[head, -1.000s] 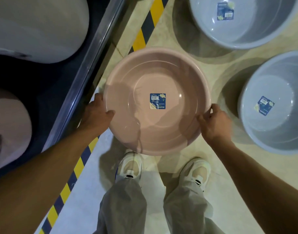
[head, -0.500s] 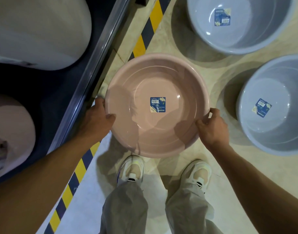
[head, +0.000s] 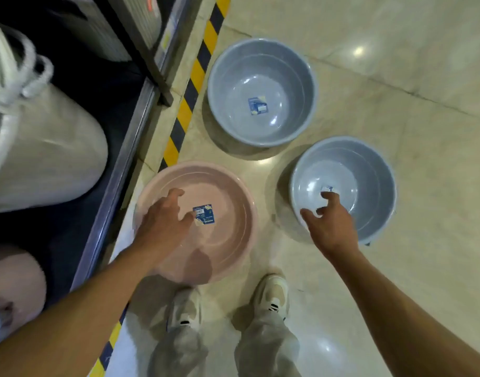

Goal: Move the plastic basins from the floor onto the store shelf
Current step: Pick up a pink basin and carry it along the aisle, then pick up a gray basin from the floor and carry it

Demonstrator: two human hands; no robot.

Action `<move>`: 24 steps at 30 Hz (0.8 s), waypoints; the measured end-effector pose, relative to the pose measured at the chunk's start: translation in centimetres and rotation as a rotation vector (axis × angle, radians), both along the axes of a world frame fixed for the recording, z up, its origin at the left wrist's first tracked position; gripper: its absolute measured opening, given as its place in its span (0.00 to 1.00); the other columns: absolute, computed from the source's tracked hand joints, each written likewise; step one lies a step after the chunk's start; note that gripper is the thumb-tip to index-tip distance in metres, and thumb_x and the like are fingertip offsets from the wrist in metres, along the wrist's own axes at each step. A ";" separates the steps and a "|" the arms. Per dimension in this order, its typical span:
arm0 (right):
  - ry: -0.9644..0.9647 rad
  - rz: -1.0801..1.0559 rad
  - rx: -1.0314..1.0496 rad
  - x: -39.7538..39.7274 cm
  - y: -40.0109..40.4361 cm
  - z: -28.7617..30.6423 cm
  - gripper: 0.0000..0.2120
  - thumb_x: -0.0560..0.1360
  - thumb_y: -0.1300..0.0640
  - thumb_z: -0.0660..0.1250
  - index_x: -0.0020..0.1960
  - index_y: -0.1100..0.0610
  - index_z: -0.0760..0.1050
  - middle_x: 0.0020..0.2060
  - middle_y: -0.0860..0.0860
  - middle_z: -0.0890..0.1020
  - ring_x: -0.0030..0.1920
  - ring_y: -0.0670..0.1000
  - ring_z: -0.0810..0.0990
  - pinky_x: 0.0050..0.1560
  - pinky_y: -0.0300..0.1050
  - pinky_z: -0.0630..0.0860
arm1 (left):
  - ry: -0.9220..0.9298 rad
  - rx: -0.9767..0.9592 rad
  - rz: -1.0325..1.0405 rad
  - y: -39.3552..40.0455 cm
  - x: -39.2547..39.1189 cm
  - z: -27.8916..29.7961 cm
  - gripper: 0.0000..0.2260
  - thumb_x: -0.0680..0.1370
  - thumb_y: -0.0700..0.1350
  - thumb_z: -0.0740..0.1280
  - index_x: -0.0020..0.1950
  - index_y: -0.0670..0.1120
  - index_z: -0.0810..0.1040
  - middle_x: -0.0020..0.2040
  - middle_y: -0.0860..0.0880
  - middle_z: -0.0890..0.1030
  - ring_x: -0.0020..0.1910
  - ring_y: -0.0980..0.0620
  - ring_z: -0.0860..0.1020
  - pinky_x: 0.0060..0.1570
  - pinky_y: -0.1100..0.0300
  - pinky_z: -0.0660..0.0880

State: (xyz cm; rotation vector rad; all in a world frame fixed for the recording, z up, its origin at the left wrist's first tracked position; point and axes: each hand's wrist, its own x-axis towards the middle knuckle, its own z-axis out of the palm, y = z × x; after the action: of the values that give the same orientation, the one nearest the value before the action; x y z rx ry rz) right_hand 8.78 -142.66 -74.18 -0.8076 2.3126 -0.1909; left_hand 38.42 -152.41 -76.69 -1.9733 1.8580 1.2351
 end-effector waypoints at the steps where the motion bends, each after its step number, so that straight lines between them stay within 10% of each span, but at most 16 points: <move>1: 0.004 -0.021 -0.010 -1.2 0.4 1.3 0.29 0.77 0.49 0.68 0.74 0.56 0.65 0.55 0.59 0.82 0.57 0.62 0.80 0.53 0.52 0.73 | 0.017 0.014 -0.007 -0.2 -1.4 0.9 0.22 0.78 0.53 0.68 0.71 0.58 0.66 0.58 0.46 0.77 0.57 0.42 0.78 0.57 0.45 0.76; 14: 0.091 -0.193 0.107 -14.3 9.1 12.7 0.30 0.75 0.38 0.68 0.71 0.51 0.68 0.58 0.53 0.83 0.54 0.56 0.82 0.47 0.52 0.78 | 0.096 0.030 -0.332 -0.1 -18.0 10.5 0.22 0.78 0.55 0.67 0.71 0.56 0.70 0.55 0.45 0.82 0.56 0.44 0.81 0.58 0.47 0.77; 24: 0.061 0.082 0.263 -27.6 10.1 6.2 0.31 0.74 0.34 0.64 0.72 0.47 0.65 0.60 0.52 0.81 0.55 0.55 0.80 0.49 0.51 0.78 | -0.011 0.059 -0.170 0.3 -27.9 5.5 0.26 0.78 0.59 0.68 0.74 0.53 0.71 0.65 0.45 0.81 0.62 0.40 0.79 0.63 0.46 0.75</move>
State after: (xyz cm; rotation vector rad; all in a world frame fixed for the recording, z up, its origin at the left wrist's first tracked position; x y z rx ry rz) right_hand -18.79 -132.59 -68.00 -0.7801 2.2933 0.1735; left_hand 10.52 -152.07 -71.17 -1.7476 1.9158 1.2127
